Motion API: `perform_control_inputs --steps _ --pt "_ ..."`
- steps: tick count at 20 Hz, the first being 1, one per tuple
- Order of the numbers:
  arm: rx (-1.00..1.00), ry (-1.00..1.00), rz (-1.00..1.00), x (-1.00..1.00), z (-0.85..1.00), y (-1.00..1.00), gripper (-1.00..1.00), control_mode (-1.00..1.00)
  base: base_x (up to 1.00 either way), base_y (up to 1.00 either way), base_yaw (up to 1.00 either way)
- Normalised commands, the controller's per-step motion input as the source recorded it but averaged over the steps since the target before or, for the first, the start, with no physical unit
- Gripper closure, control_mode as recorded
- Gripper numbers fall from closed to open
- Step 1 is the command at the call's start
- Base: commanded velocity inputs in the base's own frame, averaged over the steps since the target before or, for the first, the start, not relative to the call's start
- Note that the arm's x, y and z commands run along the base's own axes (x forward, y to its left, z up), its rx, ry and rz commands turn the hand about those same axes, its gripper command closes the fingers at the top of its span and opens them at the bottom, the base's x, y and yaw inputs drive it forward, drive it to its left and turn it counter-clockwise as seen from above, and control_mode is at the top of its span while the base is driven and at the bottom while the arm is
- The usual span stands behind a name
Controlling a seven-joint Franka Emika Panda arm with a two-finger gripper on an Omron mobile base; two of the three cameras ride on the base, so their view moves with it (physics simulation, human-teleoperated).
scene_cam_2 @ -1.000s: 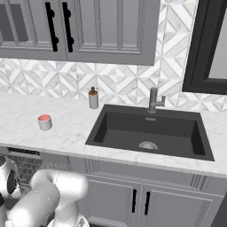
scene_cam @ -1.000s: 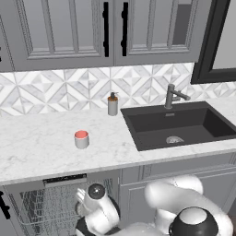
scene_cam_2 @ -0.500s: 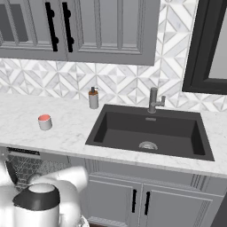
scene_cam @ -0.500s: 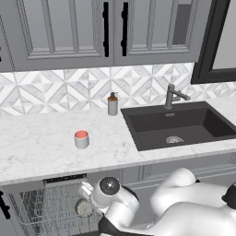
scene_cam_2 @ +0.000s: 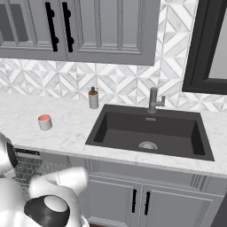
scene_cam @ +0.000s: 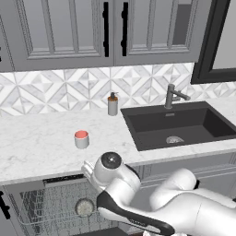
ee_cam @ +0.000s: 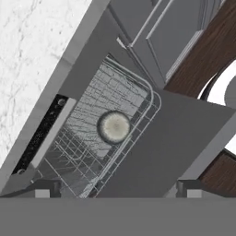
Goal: Pick up the cup and bowl from the counter, place them in the dishwasher, and close the dishwasher door.
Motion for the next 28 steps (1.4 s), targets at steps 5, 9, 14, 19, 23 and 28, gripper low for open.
perform_control_inputs --steps 5,9,14,19,23,28 --pt "-0.06 0.16 0.02 0.44 0.6 -0.04 -1.0 -1.0 0.0 0.0 0.0" --pt "0.0 0.06 0.21 0.19 0.23 -0.29 -1.0 -1.0 0.0 0.0 0.0" --pt "0.0 -0.01 0.19 0.1 0.02 -0.06 -1.0 -1.0 0.0 0.0 0.0" --pt "0.0 -0.14 0.11 0.37 0.0 -0.11 -1.0 -1.0 0.0 0.0 0.0" --pt "0.0 0.0 0.01 0.61 0.0 -0.32 -1.0 -1.0 0.0 0.0 0.0" --pt "0.0 0.03 0.05 0.43 0.02 -0.36 -1.0 -1.0 0.0 0.0 0.0"
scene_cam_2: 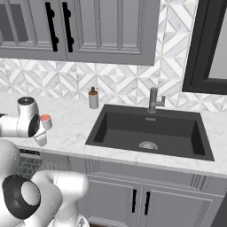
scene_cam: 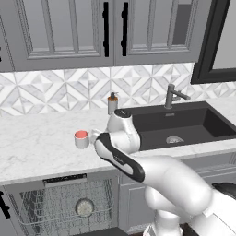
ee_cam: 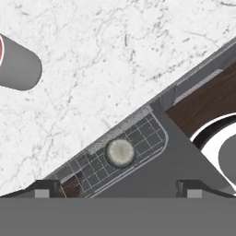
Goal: Pick up the cup and bowl from the counter, place them in the dishwasher, and close the dishwasher door.
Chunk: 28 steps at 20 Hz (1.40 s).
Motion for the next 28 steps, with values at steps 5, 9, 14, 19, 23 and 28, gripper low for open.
perform_control_inputs --steps 5,9,14,19,23,28 --pt "0.0 0.0 0.11 0.43 0.0 -0.01 -1.0 -1.0 0.0 0.0 0.0" --pt "0.0 0.0 0.12 0.62 0.0 0.0 -1.0 -1.0 0.0 0.0 0.0" --pt "0.0 0.04 0.09 0.67 0.03 0.02 -1.0 -1.0 0.0 0.0 0.0" --pt "-0.06 0.0 0.04 0.52 0.01 0.31 -1.0 -1.0 0.0 0.0 0.0" --pt "-0.13 0.02 0.03 0.48 0.0 0.49 -1.0 -1.0 0.0 0.0 0.0" --pt "-0.04 0.02 0.07 0.46 0.0 0.07 -1.0 -1.0 0.0 0.0 0.0"
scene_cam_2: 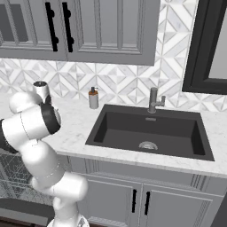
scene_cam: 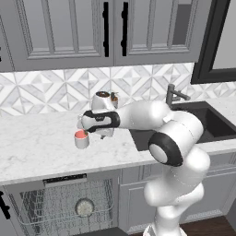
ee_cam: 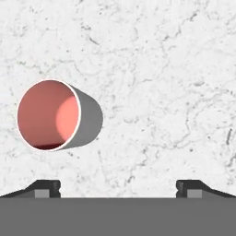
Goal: Pick up the cup and bowl from the counter, place them in the dishwasher, and close the dishwasher door.
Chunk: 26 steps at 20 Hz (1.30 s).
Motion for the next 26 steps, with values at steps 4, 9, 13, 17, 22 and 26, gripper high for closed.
perform_control_inputs --steps 4,9,13,17,22,26 --pt "-0.02 0.06 0.09 0.5 -0.02 0.02 -1.0 -1.0 0.0 0.0 0.0" --pt "-0.1 0.12 0.07 0.36 -0.27 0.29 -1.0 -1.0 0.0 0.0 0.0" --pt "-0.11 0.13 0.04 0.46 -0.08 0.31 -1.0 -1.0 0.0 0.0 0.0" --pt "-0.01 0.1 0.05 0.46 0.0 0.01 -1.0 -1.0 0.0 0.0 0.0" --pt "0.0 0.03 0.07 0.24 0.0 -0.02 -1.0 -1.0 0.0 0.0 0.0" --pt "0.0 0.01 0.12 -0.08 0.0 0.0 -1.0 -1.0 0.0 0.0 0.0"
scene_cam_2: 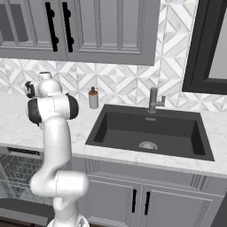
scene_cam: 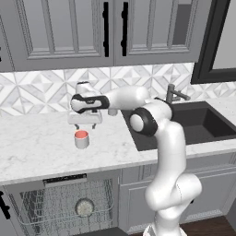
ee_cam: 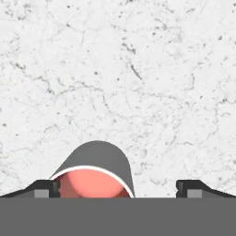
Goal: Pick up the cup and bowl from the counter, place them in the dishwasher, and close the dishwasher door.
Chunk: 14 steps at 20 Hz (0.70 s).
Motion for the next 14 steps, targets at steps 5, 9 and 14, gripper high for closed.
perform_control_inputs --steps 5,9,14 --pt "0.0 0.0 0.12 -0.28 0.0 -0.02 -1.0 -1.0 0.0 0.0 0.0" --pt "0.0 -0.01 0.07 -0.36 -0.13 -0.08 -1.0 -1.0 0.0 0.0 0.0" --pt "0.0 0.0 0.06 -0.06 -0.26 -0.02 -1.0 -1.0 0.0 0.0 0.0"
